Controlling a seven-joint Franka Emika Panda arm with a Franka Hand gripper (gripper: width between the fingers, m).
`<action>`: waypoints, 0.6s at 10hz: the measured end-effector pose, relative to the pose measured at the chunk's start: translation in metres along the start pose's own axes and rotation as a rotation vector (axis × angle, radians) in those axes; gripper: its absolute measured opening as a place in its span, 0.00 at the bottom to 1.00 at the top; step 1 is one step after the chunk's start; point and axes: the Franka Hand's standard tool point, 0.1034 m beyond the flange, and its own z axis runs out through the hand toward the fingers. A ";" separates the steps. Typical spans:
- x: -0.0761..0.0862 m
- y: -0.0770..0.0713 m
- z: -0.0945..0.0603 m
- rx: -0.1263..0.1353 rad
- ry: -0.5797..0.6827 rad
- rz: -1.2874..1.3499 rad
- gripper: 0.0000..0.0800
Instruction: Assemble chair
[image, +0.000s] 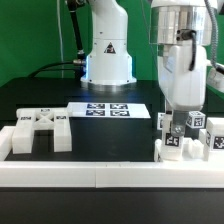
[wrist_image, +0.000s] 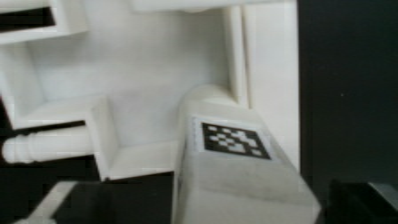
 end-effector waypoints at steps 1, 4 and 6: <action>-0.001 -0.001 -0.001 0.002 -0.001 -0.074 0.80; -0.004 -0.003 -0.003 -0.010 0.007 -0.460 0.81; -0.004 -0.004 -0.004 -0.009 0.008 -0.635 0.81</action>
Offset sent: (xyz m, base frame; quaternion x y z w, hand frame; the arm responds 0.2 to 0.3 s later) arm 0.0049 0.0094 0.0006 -0.0057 -0.0014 -0.2708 0.9626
